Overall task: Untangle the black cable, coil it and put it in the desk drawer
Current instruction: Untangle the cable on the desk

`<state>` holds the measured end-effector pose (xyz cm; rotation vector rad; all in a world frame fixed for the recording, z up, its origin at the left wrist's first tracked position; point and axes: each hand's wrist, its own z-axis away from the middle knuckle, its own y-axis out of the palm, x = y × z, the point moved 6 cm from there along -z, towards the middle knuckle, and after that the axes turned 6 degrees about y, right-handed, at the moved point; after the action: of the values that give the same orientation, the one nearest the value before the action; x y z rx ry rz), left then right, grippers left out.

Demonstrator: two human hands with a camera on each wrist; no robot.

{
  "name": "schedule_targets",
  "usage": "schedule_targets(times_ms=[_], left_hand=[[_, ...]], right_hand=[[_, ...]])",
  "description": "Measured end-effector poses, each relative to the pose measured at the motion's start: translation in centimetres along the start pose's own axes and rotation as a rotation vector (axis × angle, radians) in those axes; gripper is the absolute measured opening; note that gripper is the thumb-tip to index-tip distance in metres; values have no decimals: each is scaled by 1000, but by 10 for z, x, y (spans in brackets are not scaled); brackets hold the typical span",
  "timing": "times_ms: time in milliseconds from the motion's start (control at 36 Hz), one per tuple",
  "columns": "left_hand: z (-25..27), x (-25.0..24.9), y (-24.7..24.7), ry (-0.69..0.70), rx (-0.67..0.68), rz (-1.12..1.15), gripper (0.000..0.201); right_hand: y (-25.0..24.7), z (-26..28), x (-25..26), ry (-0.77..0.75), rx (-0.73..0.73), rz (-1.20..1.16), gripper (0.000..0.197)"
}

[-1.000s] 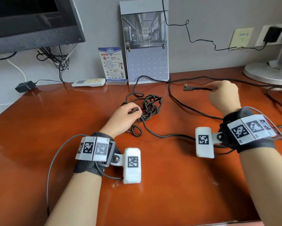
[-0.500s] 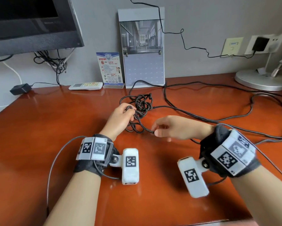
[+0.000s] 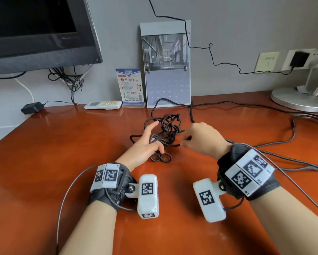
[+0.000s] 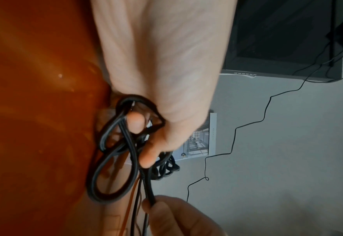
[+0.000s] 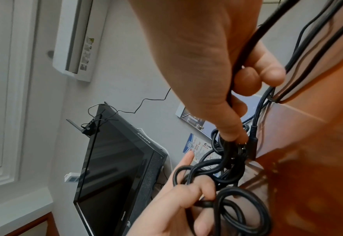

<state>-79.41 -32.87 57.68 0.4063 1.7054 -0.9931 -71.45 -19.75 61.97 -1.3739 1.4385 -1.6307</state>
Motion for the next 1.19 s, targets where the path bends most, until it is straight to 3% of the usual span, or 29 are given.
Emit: schedule_targets(times_ms=[139, 222, 333, 389, 472, 528, 611, 694, 778, 889, 1055, 1194], left_hand=[[-3, 1, 4, -39, -47, 77, 67], [-4, -3, 8, -44, -76, 187, 56], [-2, -6, 15, -93, 0, 182, 83], [-2, -8, 14, -110, -8, 175, 85], [0, -10, 15, -107, -17, 172, 93], [0, -9, 13, -104, -25, 141, 96], [3, -12, 11, -127, -5, 85, 86], [7, -18, 5, -159, 13, 41, 77], [9, -27, -8, -185, -55, 10, 50], [7, -34, -19, -109, -210, -234, 31], [-5, -66, -18, 55, -243, -870, 21], [-14, -82, -7, 89, -215, -1182, 21]], right_hand=[[2, -9, -2, 3, -40, -118, 16], [1, -11, 8, -37, -93, -201, 16], [8, -16, 10, -12, -141, -253, 14], [13, -17, 6, 7, -151, -345, 21], [24, -16, 9, -47, -26, -363, 43], [30, -16, 11, -70, 89, -346, 47], [35, -17, 10, -70, 140, -363, 44], [36, -18, 7, -80, 120, -418, 24], [38, -22, 2, -64, 85, -433, 18], [38, -23, 1, -100, 57, -456, 20], [32, -19, 6, -187, -28, -483, 18], [28, -18, 10, -233, -80, -462, 18]])
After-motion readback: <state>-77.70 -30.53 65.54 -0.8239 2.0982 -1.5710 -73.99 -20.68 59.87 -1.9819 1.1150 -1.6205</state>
